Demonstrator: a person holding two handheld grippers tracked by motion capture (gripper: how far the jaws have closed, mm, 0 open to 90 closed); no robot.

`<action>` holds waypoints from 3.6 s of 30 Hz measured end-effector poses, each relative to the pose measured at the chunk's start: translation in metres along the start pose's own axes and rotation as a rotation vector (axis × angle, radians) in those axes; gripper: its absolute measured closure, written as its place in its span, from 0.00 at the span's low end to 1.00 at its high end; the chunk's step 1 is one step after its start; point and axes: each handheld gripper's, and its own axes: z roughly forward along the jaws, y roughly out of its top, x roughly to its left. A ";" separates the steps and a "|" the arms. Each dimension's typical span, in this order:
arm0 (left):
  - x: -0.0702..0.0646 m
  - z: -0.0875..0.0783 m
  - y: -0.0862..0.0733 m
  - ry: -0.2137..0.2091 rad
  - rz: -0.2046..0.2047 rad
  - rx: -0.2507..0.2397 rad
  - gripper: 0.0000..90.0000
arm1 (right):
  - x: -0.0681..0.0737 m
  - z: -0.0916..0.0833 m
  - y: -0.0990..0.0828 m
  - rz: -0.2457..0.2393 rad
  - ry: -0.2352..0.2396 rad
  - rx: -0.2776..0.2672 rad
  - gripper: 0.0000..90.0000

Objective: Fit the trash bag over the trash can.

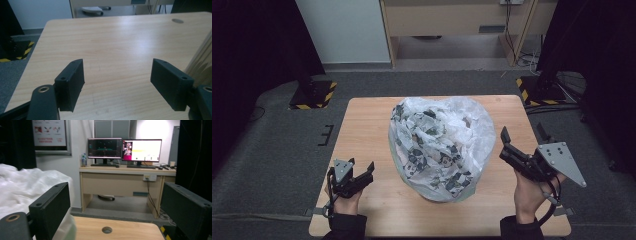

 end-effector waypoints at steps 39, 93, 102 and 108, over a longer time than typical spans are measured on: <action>-0.066 0.012 0.104 -0.124 0.078 -0.215 0.23 | 0.011 0.064 -0.050 0.029 0.159 0.162 0.15; -0.043 0.015 0.029 -0.096 0.133 -0.046 0.38 | -0.028 0.049 -0.086 0.104 0.064 0.215 0.19; -0.023 0.026 -0.021 -0.052 0.121 0.142 0.34 | -0.039 0.044 -0.046 0.066 0.082 0.135 0.30; -0.015 0.040 -0.039 -0.045 0.083 0.248 0.30 | -0.035 0.041 -0.020 0.040 0.102 0.096 0.37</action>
